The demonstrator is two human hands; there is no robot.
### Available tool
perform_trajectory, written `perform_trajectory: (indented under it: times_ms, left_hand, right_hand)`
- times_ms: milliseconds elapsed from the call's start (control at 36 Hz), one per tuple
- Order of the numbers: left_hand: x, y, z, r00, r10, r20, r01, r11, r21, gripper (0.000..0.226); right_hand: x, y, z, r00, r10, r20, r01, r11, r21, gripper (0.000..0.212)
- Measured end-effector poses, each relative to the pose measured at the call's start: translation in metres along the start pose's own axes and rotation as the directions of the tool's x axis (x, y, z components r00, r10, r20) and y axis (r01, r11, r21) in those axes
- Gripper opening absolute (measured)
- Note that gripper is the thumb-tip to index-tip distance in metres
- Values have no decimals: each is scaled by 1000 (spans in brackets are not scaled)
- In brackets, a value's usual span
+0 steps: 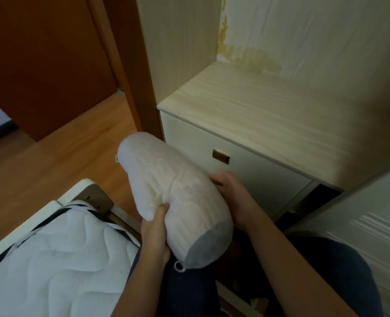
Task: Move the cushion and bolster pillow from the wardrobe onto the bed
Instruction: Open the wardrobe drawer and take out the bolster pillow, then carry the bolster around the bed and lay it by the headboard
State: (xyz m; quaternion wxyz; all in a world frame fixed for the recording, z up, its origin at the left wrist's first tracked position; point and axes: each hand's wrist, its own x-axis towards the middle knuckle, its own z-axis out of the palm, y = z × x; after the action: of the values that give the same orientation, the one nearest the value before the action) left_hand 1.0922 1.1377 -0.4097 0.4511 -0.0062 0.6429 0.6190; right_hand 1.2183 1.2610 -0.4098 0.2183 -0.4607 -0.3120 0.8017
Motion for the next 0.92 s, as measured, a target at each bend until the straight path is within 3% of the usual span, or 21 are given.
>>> perform_trajectory:
  times_ms: [56,139,417,583,806,917]
  left_hand:
    - [-5,-3,-8,999,41,30,-40,999,-24,41]
    - [-9,-7,-12,998,23,55,-21,999,-33,40]
    - [-19,4,-27,971,-91,223,150,953,-265,58]
    - [8,54,-22,982,-68,174,135,904,-406,42]
    - [60,121,5,995,-57,80,90,862,-499,60]
    - [78,162,17,999,-38,11,38,867,-497,58]
  right_hand:
    - [-11,3,11,999,30,20,-25,977,-210,62]
    - [-23,0,21,998,52,42,-32,928,-370,83]
    - [-26,-3,54,992,-93,83,123,841,-527,66]
    - [7,-54,108,977,-50,208,167,784,-598,50]
    - [77,-118,163,944,50,325,180,748,-638,67]
    - [105,-157,193,908,115,403,189,746,-639,53]
